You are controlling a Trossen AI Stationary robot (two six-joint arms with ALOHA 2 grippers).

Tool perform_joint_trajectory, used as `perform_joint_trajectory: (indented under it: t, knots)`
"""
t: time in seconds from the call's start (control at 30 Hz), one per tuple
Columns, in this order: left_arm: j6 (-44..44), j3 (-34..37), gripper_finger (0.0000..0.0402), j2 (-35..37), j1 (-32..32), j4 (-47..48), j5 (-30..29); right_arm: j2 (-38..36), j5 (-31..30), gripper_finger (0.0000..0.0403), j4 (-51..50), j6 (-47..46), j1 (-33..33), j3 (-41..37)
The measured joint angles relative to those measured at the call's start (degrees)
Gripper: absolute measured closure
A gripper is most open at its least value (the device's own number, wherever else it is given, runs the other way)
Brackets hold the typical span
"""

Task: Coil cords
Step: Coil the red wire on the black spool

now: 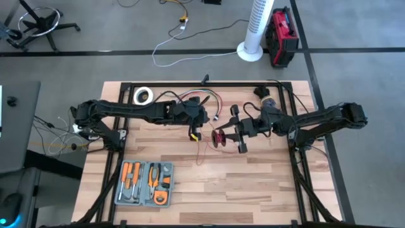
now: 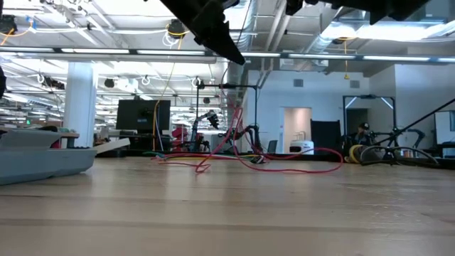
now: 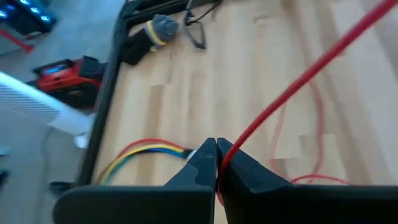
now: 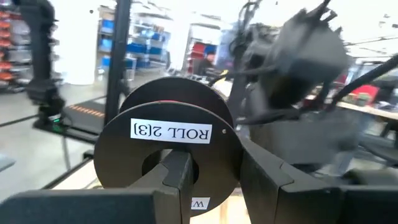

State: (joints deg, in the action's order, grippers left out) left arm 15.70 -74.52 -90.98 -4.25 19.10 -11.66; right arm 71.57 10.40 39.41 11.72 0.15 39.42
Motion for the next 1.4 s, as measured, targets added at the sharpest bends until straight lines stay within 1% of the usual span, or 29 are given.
perform_joint_trajectory:
  t: [0.07,0.17,0.53,0.67,0.73,0.87,0.97,1.17,1.33,1.4]
  knots:
    - [-0.7,1.3,0.0401,0.0,0.0,-1.1,2.0,0.0,-1.8,0.0295,0.7,-0.1,-0.3,0.0]
    - [-1.9,2.6,0.0401,0.0,0.3,-2.7,3.9,0.0,-6.2,0.0295,1.2,-0.1,-0.4,0.0]
    - [-3.0,3.8,0.0401,0.0,4.3,-3.4,4.0,0.0,-17.8,0.0295,1.3,0.8,-0.7,0.0]
    - [-3.1,3.8,0.0401,0.0,6.4,-3.5,4.0,0.0,-19.9,0.0295,0.9,0.5,-1.4,0.0]
    - [-3.2,3.8,0.0401,0.0,7.4,-3.6,4.0,0.0,-21.6,0.0295,0.1,0.4,-2.0,0.0]
    - [-3.6,3.8,0.0401,0.0,8.9,-3.9,3.7,0.0,-26.8,0.0295,-3.1,-1.5,-3.6,0.0]
    - [-3.5,3.8,0.0402,0.0,9.9,-4.7,3.5,0.0,-28.0,0.0295,-5.9,-3.8,-5.3,0.0]
    - [-2.2,3.4,0.0402,0.0,10.7,-6.2,3.4,0.0,-28.1,0.0295,-12.4,-7.3,-8.4,0.0]
    - [0.0,0.7,0.0402,0.0,10.7,-4.8,2.9,-0.1,-28.0,0.0295,-17.1,-7.7,-9.7,0.0]
    - [1.5,-0.6,0.0402,0.0,10.7,-4.0,1.9,-0.1,-26.7,0.0295,-19.2,-7.7,-10.2,0.0]
